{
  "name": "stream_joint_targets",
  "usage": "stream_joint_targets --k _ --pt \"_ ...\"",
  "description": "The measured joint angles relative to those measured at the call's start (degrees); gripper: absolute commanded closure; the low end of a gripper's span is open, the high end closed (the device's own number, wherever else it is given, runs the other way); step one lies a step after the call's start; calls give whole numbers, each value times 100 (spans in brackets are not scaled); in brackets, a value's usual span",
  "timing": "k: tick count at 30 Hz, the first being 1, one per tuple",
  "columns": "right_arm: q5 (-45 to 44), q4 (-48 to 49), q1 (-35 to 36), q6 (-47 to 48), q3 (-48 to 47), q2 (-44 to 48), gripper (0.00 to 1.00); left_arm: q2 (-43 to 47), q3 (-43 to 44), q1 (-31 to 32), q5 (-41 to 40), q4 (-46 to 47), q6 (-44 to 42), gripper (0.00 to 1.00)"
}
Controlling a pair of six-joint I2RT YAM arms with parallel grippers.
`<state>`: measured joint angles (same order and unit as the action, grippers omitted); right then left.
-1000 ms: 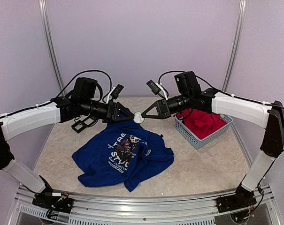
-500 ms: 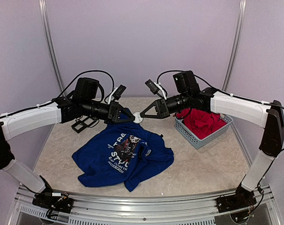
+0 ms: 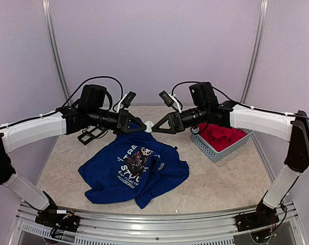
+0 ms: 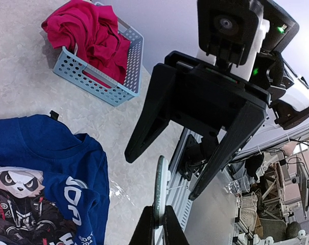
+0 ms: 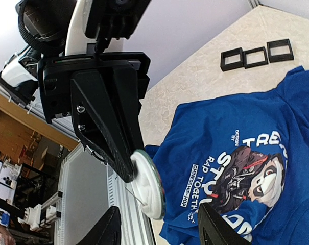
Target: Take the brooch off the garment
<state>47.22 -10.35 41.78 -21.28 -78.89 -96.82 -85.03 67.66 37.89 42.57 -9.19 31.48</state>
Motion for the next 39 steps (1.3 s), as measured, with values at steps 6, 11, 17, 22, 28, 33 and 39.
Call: stream_joint_targets --k 6,11,17,22,28,33,39 --pt "-105 221 7 -136 284 181 29 144 -240 -122 -13 232 195 100" --pt "-116 308 55 -129 284 208 29 192 -251 -133 46 400 299 100" --pt "-125 417 136 -160 284 208 45 214 -254 -133 98 479 326 100" --pt "-105 520 138 -247 278 205 52 227 -267 -131 122 487 326 100" --pt "-98 605 162 -295 278 205 58 245 -271 -90 151 485 326 100" --pt "-101 629 162 -330 278 199 63 260 -271 -22 164 487 323 100" --pt "-101 675 162 -380 271 188 72 260 -271 28 162 485 323 100"
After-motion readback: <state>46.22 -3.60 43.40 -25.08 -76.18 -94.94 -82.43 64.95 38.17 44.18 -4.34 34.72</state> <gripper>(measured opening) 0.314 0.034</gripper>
